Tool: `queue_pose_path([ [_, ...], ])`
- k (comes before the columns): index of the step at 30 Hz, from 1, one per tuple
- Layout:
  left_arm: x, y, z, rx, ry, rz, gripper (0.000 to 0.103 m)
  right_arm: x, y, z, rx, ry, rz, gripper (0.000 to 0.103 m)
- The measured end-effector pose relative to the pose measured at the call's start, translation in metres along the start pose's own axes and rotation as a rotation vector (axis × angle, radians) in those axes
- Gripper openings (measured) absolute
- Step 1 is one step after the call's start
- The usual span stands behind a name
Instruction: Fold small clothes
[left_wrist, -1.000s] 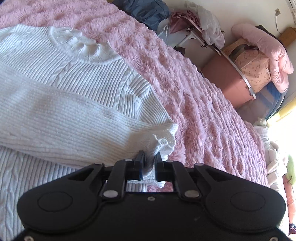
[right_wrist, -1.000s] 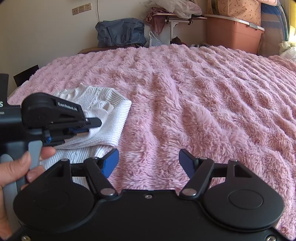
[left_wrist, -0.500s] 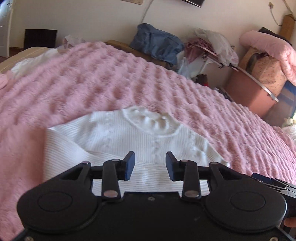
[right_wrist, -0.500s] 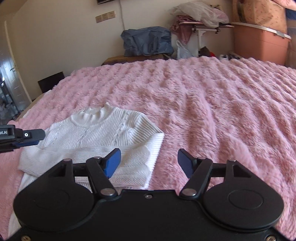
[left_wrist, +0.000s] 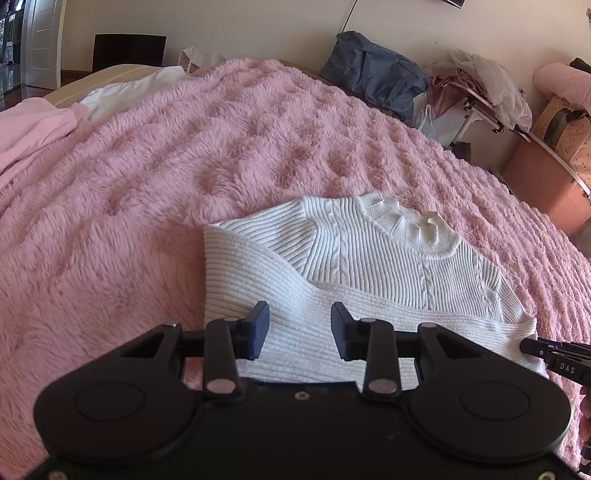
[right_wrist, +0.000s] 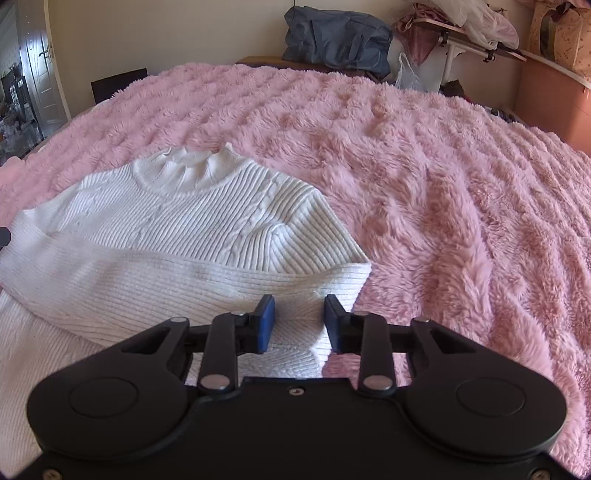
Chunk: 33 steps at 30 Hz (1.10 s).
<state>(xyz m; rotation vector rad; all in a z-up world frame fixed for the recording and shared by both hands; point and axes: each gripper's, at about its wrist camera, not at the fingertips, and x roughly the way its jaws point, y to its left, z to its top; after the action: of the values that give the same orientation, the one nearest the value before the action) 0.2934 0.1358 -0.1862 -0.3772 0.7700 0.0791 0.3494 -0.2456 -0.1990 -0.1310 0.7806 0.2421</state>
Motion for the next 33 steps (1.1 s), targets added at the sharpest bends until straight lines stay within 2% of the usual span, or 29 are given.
queue_pose_path([
  [1, 0.004, 0.0, -0.001, 0.0, 0.005, -0.001, 0.036, -0.001, 0.001, 0.0, -0.001, -0.002, 0.006, 0.012],
  [5, 0.009, -0.006, -0.001, -0.006, -0.007, 0.0, 0.036, -0.007, 0.005, 0.004, -0.001, -0.032, 0.003, 0.009],
  [9, -0.001, -0.011, 0.011, 0.007, -0.063, -0.005, 0.036, -0.025, 0.002, 0.021, 0.01, -0.118, -0.011, 0.009],
  [12, 0.002, -0.012, 0.023, 0.01, -0.078, 0.005, 0.036, -0.029, -0.003, 0.032, 0.019, -0.148, -0.047, 0.009],
  [15, 0.017, -0.011, 0.026, 0.02, -0.068, 0.034, 0.037, -0.019, -0.012, 0.031, 0.048, -0.117, -0.055, 0.009],
  [19, 0.043, -0.008, 0.02, 0.057, -0.033, 0.081, 0.037, -0.002, -0.012, 0.01, 0.059, -0.054, -0.069, 0.009],
  [26, 0.061, -0.004, 0.017, 0.092, -0.013, 0.095, 0.039, 0.009, -0.016, -0.008, 0.09, -0.026, -0.087, 0.009],
  [27, 0.058, -0.004, 0.018, 0.083, -0.012, 0.09, 0.039, 0.01, -0.016, -0.008, 0.084, -0.023, -0.097, 0.011],
  [29, 0.043, -0.005, 0.021, 0.067, -0.038, 0.062, 0.039, 0.004, -0.017, -0.005, 0.091, -0.033, -0.115, 0.027],
  [31, 0.024, -0.008, 0.021, 0.064, -0.069, 0.033, 0.039, -0.01, -0.016, -0.002, 0.105, -0.089, -0.121, 0.031],
  [33, 0.008, -0.01, 0.017, 0.062, -0.086, 0.006, 0.039, -0.023, -0.012, 0.001, 0.105, -0.136, -0.074, 0.031],
])
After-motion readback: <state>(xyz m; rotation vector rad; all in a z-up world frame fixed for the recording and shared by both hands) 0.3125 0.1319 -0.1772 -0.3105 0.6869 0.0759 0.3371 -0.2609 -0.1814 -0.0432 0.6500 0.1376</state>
